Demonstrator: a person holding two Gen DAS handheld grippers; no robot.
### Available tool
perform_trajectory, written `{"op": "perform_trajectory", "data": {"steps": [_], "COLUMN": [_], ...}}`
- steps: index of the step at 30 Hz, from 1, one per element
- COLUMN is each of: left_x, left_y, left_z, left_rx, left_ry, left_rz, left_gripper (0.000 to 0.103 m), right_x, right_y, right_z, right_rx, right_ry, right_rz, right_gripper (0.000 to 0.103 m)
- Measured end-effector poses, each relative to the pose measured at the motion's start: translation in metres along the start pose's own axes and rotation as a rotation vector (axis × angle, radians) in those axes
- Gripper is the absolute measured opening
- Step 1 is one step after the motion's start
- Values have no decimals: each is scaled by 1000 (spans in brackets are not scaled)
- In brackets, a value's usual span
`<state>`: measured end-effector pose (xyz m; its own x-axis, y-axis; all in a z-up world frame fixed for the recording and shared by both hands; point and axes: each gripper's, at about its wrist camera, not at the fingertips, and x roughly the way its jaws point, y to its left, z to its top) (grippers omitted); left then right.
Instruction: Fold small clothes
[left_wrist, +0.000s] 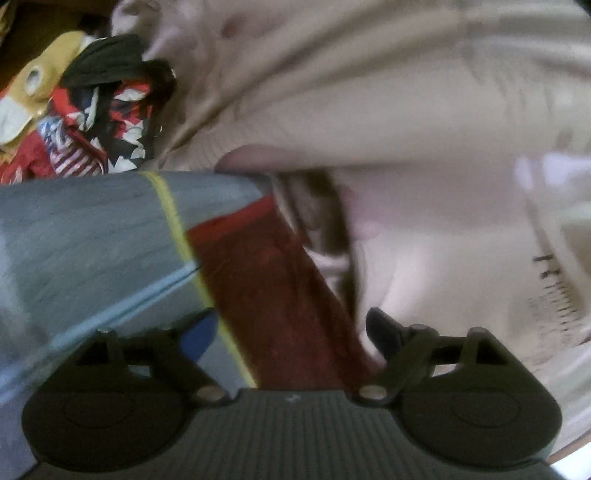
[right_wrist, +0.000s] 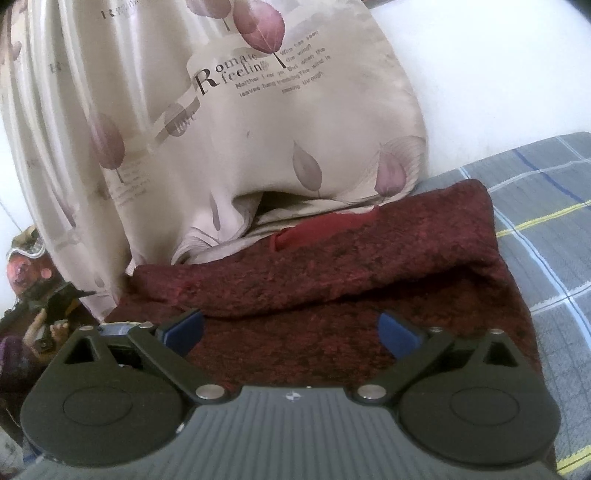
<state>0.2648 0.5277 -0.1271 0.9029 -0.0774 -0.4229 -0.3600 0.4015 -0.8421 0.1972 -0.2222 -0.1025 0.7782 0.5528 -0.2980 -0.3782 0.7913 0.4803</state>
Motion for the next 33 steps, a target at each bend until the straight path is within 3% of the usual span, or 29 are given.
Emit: {"op": "perform_trajectory", "data": {"steps": [5,6,7,8,9,17,21,26,33], "left_x": [26,28,27,28,31,1,-28,-55,-40], "left_y": [-12,-13,-11,-8,-1,-9,-46,-124,-228], "left_z": [15,15,13,9,6,-33,-50,-99,-235], "left_rx": [34,49,64,77,75,164,236,388,548], "left_ry": [40,38,31,27,34,-162,-210,-140,106], "left_rz": [36,37,43,65,86,13,-98,-262,-478], "left_gripper": [87,82,71,32,11,11,12,12,12], "right_x": [5,6,6,6,6,5,4,0,-7], "right_y": [1,2,2,3,3,0,-1,-4,-11], "right_z": [0,0,0,0,0,1,1,1,2], "right_rx": [-5,-6,-9,-12,-14,-1,7,28,83], "right_ry": [24,27,28,29,28,31,24,3,-28], "right_rz": [-22,-27,-32,-33,-34,-28,-21,-8,15], "right_gripper": [101,101,102,102,102,103,103,103,103]}}
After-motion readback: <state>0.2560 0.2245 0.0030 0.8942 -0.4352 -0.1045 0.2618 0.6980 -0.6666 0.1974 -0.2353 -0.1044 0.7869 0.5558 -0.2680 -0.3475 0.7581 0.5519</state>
